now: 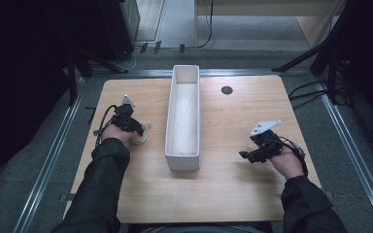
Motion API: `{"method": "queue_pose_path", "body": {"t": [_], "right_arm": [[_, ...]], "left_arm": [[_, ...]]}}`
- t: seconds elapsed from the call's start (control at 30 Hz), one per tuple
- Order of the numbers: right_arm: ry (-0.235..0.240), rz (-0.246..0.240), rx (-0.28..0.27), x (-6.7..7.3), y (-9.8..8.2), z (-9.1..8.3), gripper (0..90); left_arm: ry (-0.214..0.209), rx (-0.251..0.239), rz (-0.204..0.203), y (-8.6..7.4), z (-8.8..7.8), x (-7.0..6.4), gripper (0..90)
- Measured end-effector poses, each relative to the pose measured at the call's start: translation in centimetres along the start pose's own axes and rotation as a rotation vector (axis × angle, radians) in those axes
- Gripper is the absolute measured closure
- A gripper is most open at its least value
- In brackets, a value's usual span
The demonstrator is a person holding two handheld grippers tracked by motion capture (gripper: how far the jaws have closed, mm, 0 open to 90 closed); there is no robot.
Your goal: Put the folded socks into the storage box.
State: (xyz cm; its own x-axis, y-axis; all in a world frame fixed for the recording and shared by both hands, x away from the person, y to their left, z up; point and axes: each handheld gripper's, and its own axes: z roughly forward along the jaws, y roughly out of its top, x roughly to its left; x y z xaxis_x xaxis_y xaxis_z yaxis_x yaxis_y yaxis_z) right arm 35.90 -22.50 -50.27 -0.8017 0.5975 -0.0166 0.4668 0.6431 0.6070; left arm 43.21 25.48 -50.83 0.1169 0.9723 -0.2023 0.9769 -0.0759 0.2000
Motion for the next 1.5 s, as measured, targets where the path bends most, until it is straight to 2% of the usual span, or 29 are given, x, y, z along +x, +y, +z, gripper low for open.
{"method": "queue_pose_path", "body": {"t": [0.1,0.17,0.2,0.23,0.27,0.3,0.47,0.67,0.9,0.93,0.97,1.0,1.07,1.2,1.27,1.3,1.33,1.43,1.47,1.5], "right_arm": [[-0.002,-0.004,0.007,0.0,0.0,0.1,22.5],[-0.001,-0.004,0.007,0.0,0.1,0.1,22.5],[0.0,-0.006,0.0,0.0,0.1,0.1,22.5],[0.004,-0.005,-0.004,0.0,0.1,0.1,22.5],[0.005,0.015,-0.003,0.0,0.1,0.1,22.5],[0.005,0.015,-0.003,0.0,0.1,0.1,22.5],[0.003,0.025,-0.014,-0.1,0.3,0.1,22.5],[0.01,-0.019,-0.019,0.2,0.7,0.2,22.5],[0.004,-0.013,-0.02,0.2,0.8,0.2,22.5],[0.007,-0.015,-0.023,0.1,0.8,0.2,22.4],[0.007,-0.015,-0.023,0.1,0.8,0.2,22.4],[0.02,-0.013,-0.017,-0.2,0.6,0.3,22.4],[0.014,-0.011,-0.01,-0.4,0.6,0.3,22.4],[0.006,0.005,-0.037,-0.8,0.8,0.2,22.4],[0.005,-0.001,-0.036,-0.6,0.8,0.1,22.4],[0.005,-0.008,-0.036,-0.6,0.8,0.2,22.4],[0.005,-0.008,-0.036,-0.6,0.8,0.2,22.4],[-0.001,0.005,-0.036,-0.8,0.9,0.2,22.4],[-0.001,0.005,-0.036,-0.8,0.9,0.2,22.4],[-0.001,0.0,-0.039,-0.8,0.9,0.2,22.4]], "left_arm": [[-0.002,0.005,0.003,0.0,0.0,-0.2,64.8],[-0.002,0.006,0.012,0.0,0.0,-0.2,67.3],[0.001,0.004,0.031,0.0,0.0,-0.3,67.3],[0.003,0.003,0.029,0.0,0.0,-0.3,67.9],[0.008,0.003,0.028,0.0,0.0,-0.4,68.3],[0.011,0.004,0.027,0.0,0.0,-0.4,68.3],[0.011,0.017,0.009,0.0,-0.1,-0.5,68.4],[0.003,0.025,-0.025,0.0,-0.2,-0.5,69.4],[-0.01,0.045,-0.049,0.2,-0.5,-0.1,69.5],[-0.021,0.053,-0.08,0.1,-0.8,0.0,69.4],[-0.021,0.053,-0.08,0.1,-0.8,0.0,69.5],[-0.045,0.044,-0.097,0.0,-1.2,0.0,69.5],[-0.048,0.04,-0.095,0.0,-1.5,-0.1,69.5],[-0.056,0.032,-0.094,0.1,-2.7,-0.4,69.5],[-0.061,0.039,-0.084,0.1,-3.2,-0.7,69.4],[-0.074,0.03,-0.096,0.1,-3.7,-0.8,69.3],[-0.074,0.03,-0.096,0.1,-3.7,-0.8,69.3],[-0.04,0.016,-0.084,0.0,-5.1,-1.6,69.3],[-0.04,0.016,-0.084,0.0,-5.1,-1.6,69.3],[-0.051,0.004,-0.08,-0.1,-5.8,-1.9,69.3]]}}
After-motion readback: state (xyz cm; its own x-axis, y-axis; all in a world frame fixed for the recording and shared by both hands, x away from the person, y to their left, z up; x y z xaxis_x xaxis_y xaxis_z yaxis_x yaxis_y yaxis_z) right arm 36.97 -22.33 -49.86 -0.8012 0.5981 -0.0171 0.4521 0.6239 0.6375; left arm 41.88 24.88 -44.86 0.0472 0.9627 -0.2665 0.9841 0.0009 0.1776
